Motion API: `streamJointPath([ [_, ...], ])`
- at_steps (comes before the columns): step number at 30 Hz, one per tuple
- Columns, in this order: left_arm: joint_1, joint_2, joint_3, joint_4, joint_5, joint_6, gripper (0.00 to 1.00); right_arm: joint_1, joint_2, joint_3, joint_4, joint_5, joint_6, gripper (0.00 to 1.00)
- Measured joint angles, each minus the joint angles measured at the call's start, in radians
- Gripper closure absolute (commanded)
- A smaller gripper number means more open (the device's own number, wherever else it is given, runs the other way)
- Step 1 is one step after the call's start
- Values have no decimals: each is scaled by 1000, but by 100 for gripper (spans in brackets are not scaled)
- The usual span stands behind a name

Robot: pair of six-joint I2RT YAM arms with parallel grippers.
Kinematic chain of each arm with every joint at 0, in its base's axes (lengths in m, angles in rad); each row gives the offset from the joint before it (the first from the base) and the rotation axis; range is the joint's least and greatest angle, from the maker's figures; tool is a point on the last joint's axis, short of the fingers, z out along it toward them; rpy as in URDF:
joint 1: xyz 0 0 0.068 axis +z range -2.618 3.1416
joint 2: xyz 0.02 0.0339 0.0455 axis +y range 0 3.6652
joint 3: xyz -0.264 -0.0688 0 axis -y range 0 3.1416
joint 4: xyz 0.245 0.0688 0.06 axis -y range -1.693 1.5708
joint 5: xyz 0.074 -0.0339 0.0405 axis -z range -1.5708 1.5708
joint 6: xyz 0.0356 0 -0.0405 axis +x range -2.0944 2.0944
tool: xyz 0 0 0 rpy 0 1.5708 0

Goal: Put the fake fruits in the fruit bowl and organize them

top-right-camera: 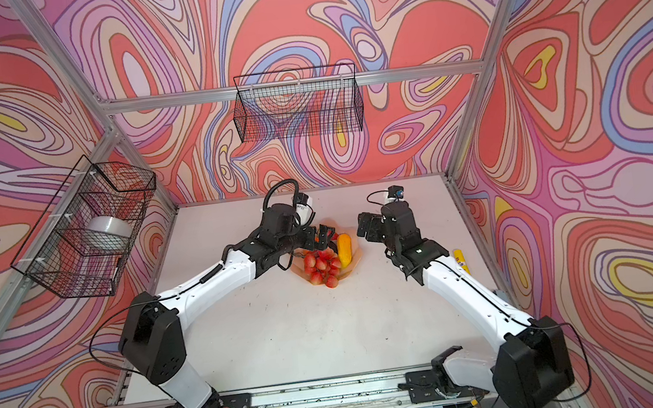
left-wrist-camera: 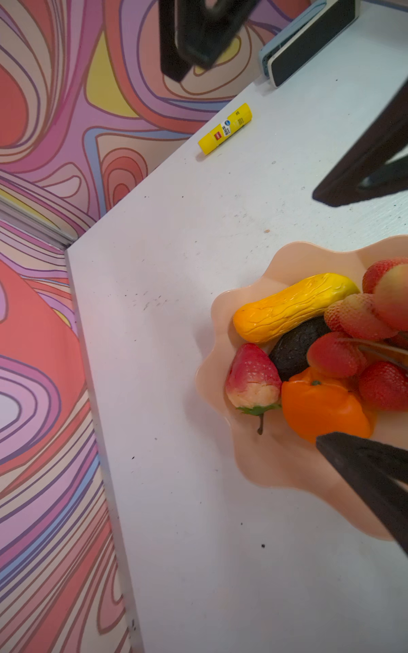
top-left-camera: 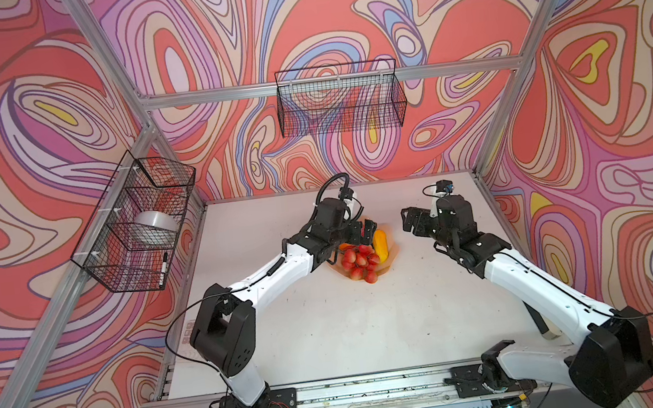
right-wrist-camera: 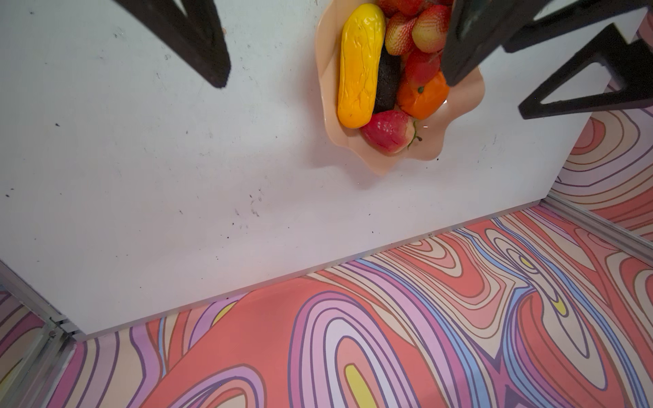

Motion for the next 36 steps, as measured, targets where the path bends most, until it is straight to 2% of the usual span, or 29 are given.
streamJointPath([
  [6, 6, -167, -52, 85, -101, 46, 0, -21, 16, 0, 7, 0, -8, 2],
  [10, 11, -319, -158, 185, -222, 116, 0, -50, 19, -12, 48, 2, -39, 2],
  [15, 82, -519, -463, 331, -404, 228, 0, -137, 17, -145, 213, 37, -116, 2],
  [21, 317, -650, -900, 400, -517, 235, 0, -191, 111, -306, 406, 164, -211, 2],
  [23, 383, -651, -997, 418, -518, 232, 0, -197, 167, -334, 477, 192, -230, 2],
  [25, 435, -621, -1032, 424, -509, 230, 0, -211, 217, -368, 556, 215, -246, 2],
  [32, 539, -402, -991, 576, -412, 230, 0, -255, 333, -462, 821, 222, -330, 2],
  [36, 610, -331, -975, 683, -321, 227, 0, -281, 406, -510, 1038, 155, -381, 2],
])
